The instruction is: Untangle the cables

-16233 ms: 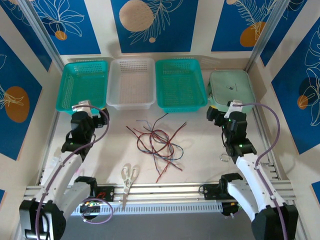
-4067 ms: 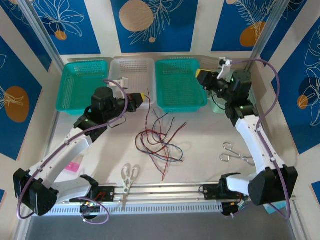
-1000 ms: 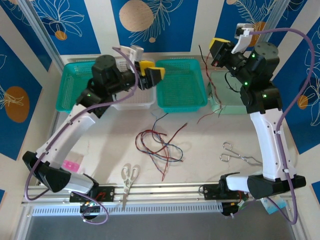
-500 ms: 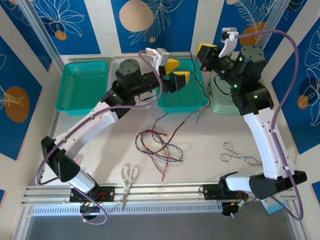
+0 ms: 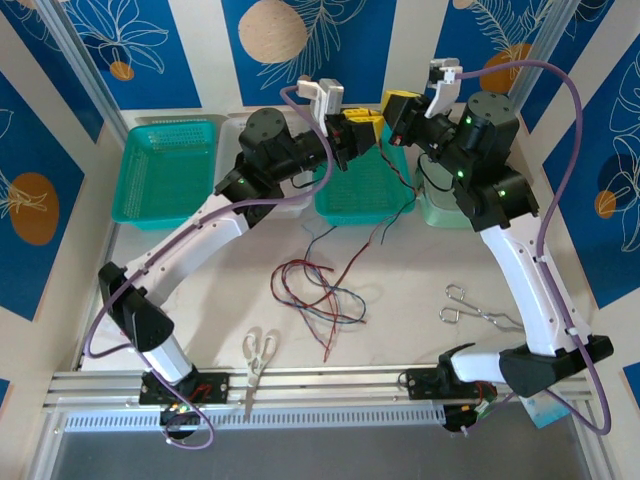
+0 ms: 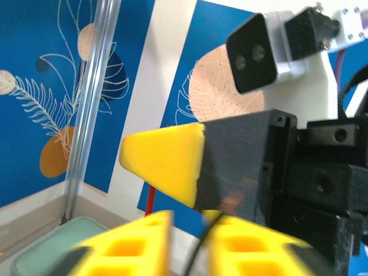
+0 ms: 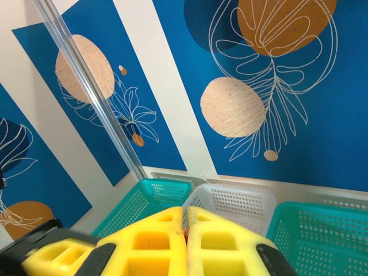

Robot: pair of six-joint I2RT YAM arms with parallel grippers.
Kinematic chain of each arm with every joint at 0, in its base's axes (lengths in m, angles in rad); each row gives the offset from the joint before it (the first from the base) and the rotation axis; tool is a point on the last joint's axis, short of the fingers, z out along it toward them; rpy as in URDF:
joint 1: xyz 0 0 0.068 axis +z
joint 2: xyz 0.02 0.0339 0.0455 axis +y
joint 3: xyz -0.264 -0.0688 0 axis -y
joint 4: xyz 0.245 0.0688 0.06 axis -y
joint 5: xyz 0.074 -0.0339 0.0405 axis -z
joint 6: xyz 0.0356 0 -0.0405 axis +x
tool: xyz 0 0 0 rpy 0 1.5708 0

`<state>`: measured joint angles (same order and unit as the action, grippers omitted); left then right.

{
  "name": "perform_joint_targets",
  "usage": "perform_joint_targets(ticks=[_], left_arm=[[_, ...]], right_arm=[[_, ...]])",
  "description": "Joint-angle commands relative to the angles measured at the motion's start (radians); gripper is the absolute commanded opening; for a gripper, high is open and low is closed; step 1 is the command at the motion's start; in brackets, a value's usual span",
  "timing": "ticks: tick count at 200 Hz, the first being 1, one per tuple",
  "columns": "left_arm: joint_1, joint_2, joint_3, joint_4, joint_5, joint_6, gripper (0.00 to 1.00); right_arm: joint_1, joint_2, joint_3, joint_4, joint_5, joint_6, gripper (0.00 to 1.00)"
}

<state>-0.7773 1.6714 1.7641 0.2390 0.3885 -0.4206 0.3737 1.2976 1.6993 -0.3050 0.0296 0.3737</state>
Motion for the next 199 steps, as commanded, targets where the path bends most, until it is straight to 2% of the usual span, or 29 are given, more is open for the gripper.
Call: perform_joint_targets(ticks=[1, 23, 33, 75, 127, 160, 199], left_arm=[[-0.006, 0.008, 0.024, 0.034, -0.023, -0.021, 0.00], [-0.005, -0.029, -0.020, 0.037, -0.079, -0.012, 0.00], [0.002, -0.051, -0.020, -0.015, -0.130, -0.010, 0.00], [0.041, -0.151, -0.017, -0.195, -0.228, 0.055, 0.00], [0.123, -0.268, 0.005, -0.373, -0.276, 0.117, 0.00], [0.196, -0.324, 0.043, -0.505, -0.303, 0.146, 0.00], [0.333, -0.403, 0.028, -0.584, -0.355, 0.143, 0.00]], right_arm=[[0.007, -0.007, 0.002, 0.008, 0.011, -0.013, 0.00], [-0.004, -0.018, 0.002, 0.006, 0.027, -0.024, 0.00], [-0.019, -0.024, 0.005, 0.004, 0.034, -0.024, 0.00], [-0.114, -0.055, 0.016, -0.009, 0.066, -0.026, 0.00], [-0.248, -0.092, 0.015, 0.010, 0.078, -0.013, 0.00], [-0.296, -0.100, 0.038, 0.034, 0.088, -0.010, 0.00], [-0.337, -0.101, 0.070, 0.059, 0.127, -0.030, 0.00]])
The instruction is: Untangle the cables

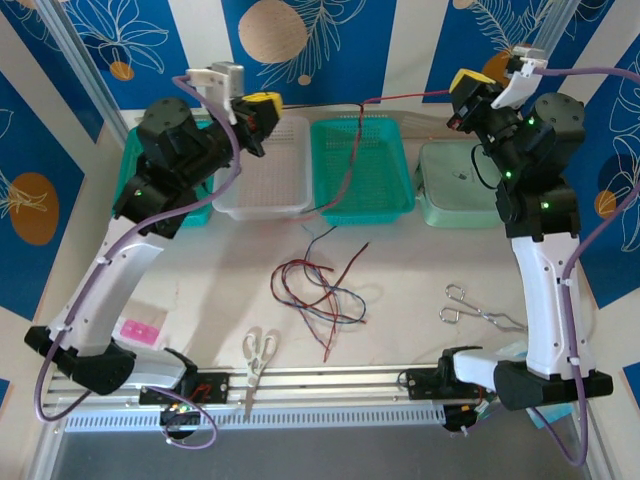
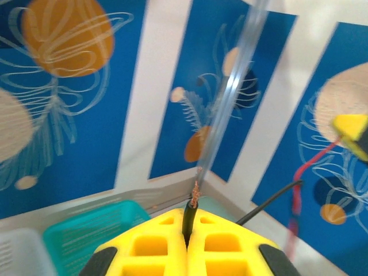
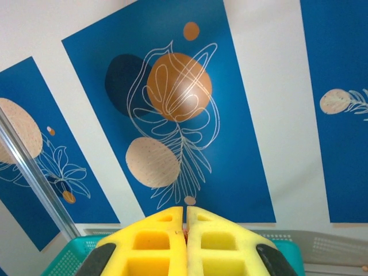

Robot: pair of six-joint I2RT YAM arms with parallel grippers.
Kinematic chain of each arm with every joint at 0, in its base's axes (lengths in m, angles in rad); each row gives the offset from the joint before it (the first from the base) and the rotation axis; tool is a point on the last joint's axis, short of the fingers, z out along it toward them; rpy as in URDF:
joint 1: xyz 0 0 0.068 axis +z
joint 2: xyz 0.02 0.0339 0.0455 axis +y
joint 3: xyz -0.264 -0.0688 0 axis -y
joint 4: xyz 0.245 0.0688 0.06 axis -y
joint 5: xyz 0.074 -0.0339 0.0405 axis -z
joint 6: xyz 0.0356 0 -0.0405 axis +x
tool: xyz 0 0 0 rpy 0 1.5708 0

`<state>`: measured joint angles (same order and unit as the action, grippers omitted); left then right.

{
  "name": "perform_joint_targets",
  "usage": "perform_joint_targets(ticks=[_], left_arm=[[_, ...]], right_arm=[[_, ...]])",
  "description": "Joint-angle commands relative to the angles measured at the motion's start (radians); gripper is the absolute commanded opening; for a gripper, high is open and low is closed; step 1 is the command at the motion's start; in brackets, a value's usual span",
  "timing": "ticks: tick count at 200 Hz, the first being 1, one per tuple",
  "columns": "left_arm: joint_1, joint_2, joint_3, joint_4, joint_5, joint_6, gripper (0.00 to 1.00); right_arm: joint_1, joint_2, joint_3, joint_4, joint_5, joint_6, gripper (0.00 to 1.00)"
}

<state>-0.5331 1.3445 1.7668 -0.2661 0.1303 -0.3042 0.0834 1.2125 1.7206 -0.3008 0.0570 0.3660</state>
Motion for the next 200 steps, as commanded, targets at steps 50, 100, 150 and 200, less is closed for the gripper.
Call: perform_joint_targets(ticks=[50, 100, 150, 200], left_arm=[[0.193, -0.109, 0.040, -0.185, -0.148, 0.081, 0.00], [0.267, -0.147, 0.028, -0.217, -0.345, 0.097, 0.00], [0.297, -0.302, -0.234, 0.074, -0.519, 0.054, 0.00], [0.310, -0.323, -0.238, 0.045, -0.676, 0.061, 0.00]], right_arm=[[-0.137, -0.018, 0.067, 0.058, 0.091, -0.013, 0.00], [-0.267, -0.031, 0.065, 0.058, 0.070, 0.008, 0.00], [-0.343, -0.078, -0.008, 0.064, 0.013, 0.051, 0.00], [-0.434, -0.105, -0.055, 0.062, 0.025, 0.072, 0.00]])
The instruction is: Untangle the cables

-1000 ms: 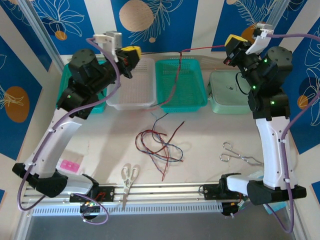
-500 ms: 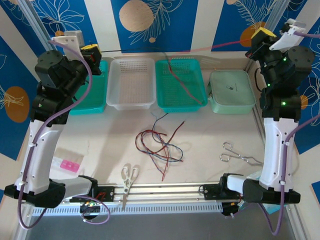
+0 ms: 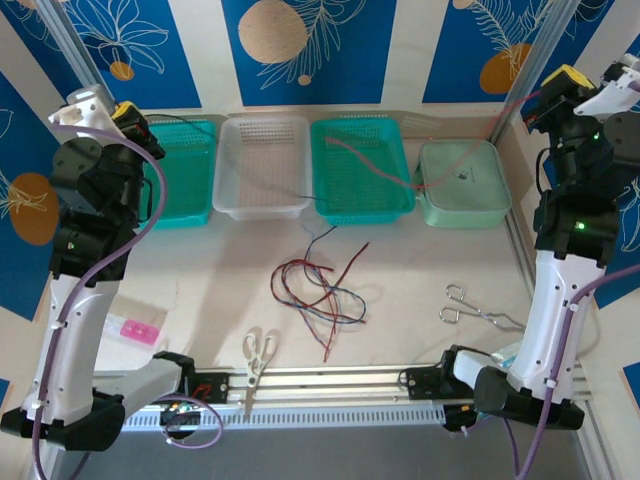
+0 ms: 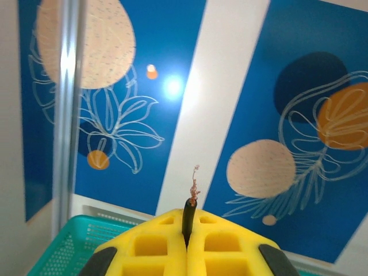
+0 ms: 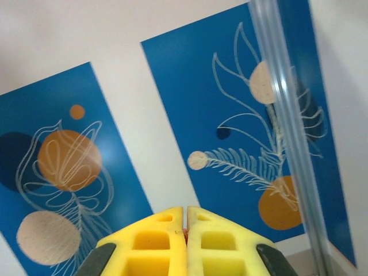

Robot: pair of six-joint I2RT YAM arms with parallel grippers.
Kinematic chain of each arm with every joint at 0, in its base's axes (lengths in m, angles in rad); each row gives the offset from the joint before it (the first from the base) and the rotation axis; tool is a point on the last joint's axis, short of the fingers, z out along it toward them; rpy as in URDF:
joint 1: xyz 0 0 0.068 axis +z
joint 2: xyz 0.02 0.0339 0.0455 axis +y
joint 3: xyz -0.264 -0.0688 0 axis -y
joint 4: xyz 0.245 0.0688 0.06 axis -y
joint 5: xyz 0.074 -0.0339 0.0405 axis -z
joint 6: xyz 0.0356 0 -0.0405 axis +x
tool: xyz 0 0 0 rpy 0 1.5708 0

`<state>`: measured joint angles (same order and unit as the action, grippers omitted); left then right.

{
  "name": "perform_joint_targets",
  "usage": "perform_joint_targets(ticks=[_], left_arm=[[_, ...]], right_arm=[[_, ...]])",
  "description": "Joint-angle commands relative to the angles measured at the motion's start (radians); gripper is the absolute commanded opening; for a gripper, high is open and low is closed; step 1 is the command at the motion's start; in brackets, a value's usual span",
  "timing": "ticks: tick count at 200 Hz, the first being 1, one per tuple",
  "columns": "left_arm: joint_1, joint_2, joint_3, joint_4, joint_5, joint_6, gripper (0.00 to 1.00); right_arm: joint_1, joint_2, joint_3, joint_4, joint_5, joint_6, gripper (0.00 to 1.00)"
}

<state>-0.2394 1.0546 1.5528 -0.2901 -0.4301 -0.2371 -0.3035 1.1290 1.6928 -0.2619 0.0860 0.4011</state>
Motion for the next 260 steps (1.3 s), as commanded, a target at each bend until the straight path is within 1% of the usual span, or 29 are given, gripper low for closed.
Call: perform_joint_targets(ticks=[1, 9, 24, 42, 59, 70, 89, 98, 114, 139, 162, 184, 210, 217, 239, 260], left_arm=[[0.016, -0.034, -0.027, 0.071, -0.116, -0.007, 0.00], [0.016, -0.044, -0.044, 0.090, -0.111, -0.008, 0.00], [0.018, -0.042, -0.051, 0.101, -0.055, -0.029, 0.00], [0.018, 0.017, 0.037, 0.015, 0.020, -0.046, 0.00], [0.018, 0.076, 0.125, -0.051, 0.069, -0.031, 0.00], [0.018, 0.092, 0.144, -0.045, 0.069, -0.016, 0.00], [0.020, 0.114, 0.178, -0.045, 0.034, 0.027, 0.00], [0.025, 0.126, 0.206, -0.061, 0.013, 0.046, 0.00], [0.041, 0.145, 0.236, -0.060, 0.008, 0.075, 0.00], [0.057, 0.178, 0.280, -0.064, 0.004, 0.095, 0.00], [0.066, 0.193, 0.297, -0.059, 0.021, 0.087, 0.00], [0.068, 0.208, 0.300, -0.050, 0.053, 0.065, 0.00], [0.068, 0.218, 0.281, -0.057, 0.075, 0.043, 0.00], [0.068, 0.214, 0.267, -0.054, 0.078, 0.036, 0.00], [0.068, 0.205, 0.236, -0.049, 0.096, 0.021, 0.00], [0.069, 0.194, 0.214, -0.053, 0.098, 0.015, 0.00]], right_arm=[[-0.049, -0.022, -0.028, 0.024, -0.007, 0.039, 0.00], [-0.053, -0.024, -0.035, 0.026, -0.028, 0.048, 0.00], [-0.040, -0.019, -0.038, 0.025, -0.070, 0.055, 0.00], [-0.028, -0.001, -0.006, 0.003, -0.086, 0.044, 0.00], [-0.027, 0.016, 0.032, 0.000, -0.106, 0.040, 0.00], [-0.026, 0.031, 0.063, 0.005, -0.137, 0.054, 0.00], [-0.002, 0.058, 0.120, 0.021, -0.187, 0.076, 0.00], [0.020, 0.063, 0.131, 0.056, -0.207, 0.075, 0.00], [0.069, 0.078, 0.148, 0.112, -0.216, 0.068, 0.00], [0.183, 0.127, 0.200, 0.151, -0.205, 0.044, 0.00], [0.322, 0.174, 0.229, 0.177, -0.146, -0.031, 0.00], [0.422, 0.243, 0.232, 0.244, -0.085, -0.079, 0.00], [0.479, 0.367, 0.257, 0.363, -0.066, -0.083, 0.00], [0.486, 0.413, 0.301, 0.363, -0.075, -0.079, 0.00], [0.506, 0.548, 0.510, 0.298, -0.097, -0.067, 0.00], [0.522, 0.629, 0.600, 0.359, -0.101, -0.088, 0.00]])
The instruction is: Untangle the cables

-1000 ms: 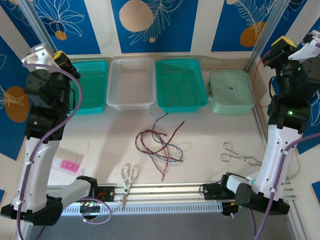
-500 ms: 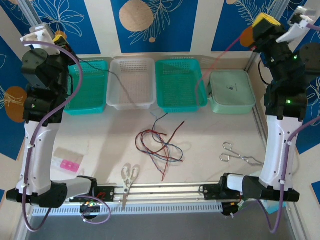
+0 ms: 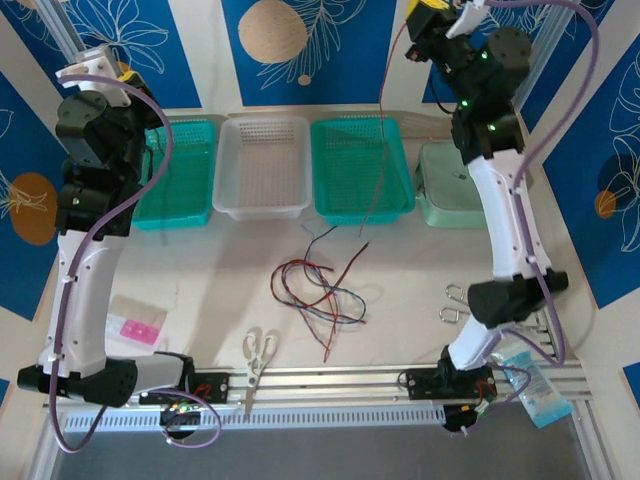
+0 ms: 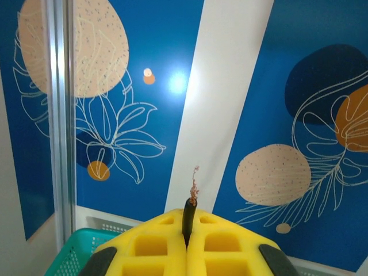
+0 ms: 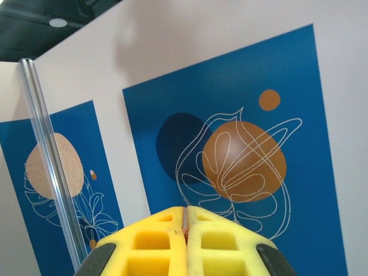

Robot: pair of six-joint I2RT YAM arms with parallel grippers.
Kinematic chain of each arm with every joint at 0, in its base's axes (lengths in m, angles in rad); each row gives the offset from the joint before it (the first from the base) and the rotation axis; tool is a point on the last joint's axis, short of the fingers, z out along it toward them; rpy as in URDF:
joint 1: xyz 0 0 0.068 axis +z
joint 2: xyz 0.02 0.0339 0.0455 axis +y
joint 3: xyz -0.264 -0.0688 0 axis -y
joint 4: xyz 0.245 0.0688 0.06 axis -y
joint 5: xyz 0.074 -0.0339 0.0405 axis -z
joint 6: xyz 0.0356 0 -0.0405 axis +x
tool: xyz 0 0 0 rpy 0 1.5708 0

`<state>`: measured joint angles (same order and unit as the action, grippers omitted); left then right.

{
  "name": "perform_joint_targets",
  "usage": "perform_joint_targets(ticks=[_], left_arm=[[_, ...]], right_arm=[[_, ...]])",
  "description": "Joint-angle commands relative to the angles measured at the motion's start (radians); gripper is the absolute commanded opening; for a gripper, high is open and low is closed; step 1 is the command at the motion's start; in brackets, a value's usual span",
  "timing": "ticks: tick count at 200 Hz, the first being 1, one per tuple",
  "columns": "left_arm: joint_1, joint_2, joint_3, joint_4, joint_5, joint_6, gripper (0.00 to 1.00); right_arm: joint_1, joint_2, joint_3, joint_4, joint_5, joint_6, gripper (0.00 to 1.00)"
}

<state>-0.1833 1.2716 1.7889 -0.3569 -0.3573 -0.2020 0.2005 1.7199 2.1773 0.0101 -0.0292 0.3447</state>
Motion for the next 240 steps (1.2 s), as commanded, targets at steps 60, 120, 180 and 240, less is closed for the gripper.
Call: perform_joint_targets(ticks=[60, 120, 180, 240], left_arm=[[0.014, -0.111, -0.203, 0.046, 0.034, -0.064, 0.00], [0.015, -0.101, -0.235, 0.025, 0.063, -0.082, 0.00], [0.018, -0.115, -0.252, 0.014, 0.077, -0.077, 0.00], [0.019, -0.113, -0.258, 0.015, 0.102, -0.086, 0.00]], right_arm=[[0.019, 0.411, 0.764, 0.012, 0.083, -0.064, 0.00], [0.024, 0.274, 0.318, 0.149, 0.121, -0.049, 0.00], [0.016, 0.163, -0.356, 0.302, 0.225, -0.058, 0.00], [0.014, 0.326, -0.448, -0.093, 0.129, 0.071, 0.00]])
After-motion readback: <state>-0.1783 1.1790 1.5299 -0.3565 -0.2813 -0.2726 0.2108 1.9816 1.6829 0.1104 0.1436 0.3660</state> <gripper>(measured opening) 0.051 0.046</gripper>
